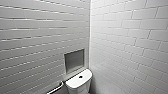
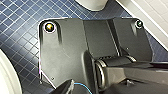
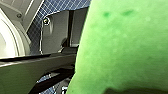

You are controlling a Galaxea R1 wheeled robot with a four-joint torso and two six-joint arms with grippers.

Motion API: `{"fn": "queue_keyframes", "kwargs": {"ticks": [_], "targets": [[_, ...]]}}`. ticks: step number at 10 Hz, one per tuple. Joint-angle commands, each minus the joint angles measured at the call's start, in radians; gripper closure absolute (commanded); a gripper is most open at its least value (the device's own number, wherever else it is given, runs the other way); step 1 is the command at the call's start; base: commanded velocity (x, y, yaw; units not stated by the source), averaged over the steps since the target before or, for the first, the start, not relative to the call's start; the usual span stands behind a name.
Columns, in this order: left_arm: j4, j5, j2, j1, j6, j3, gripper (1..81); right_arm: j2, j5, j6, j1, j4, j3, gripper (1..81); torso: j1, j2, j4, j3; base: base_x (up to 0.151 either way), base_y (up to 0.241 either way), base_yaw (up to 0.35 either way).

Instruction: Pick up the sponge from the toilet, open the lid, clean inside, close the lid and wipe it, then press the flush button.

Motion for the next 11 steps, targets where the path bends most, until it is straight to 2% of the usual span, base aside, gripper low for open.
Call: {"fn": "queue_keyframes", "kwargs": {"ticks": [1, 11], "targets": [[-0.01, 0.049, -0.004, -0.059, 0.002, 0.005, 1.0, -0.017, -0.054, -0.002, 0.044, -0.013, 0.004, 81.1, 0.0, 0.0, 0.0, 0.0, 0.104, 0.0, 0.0], [-0.012, 0.05, 0.001, -0.059, 0.002, 0.005, 1.0, -0.012, -0.054, -0.001, 0.044, -0.014, -0.001, 81.1, 0.0, 0.0, 0.0, 0.0, 0.105, 0.0, 0.0]]}}
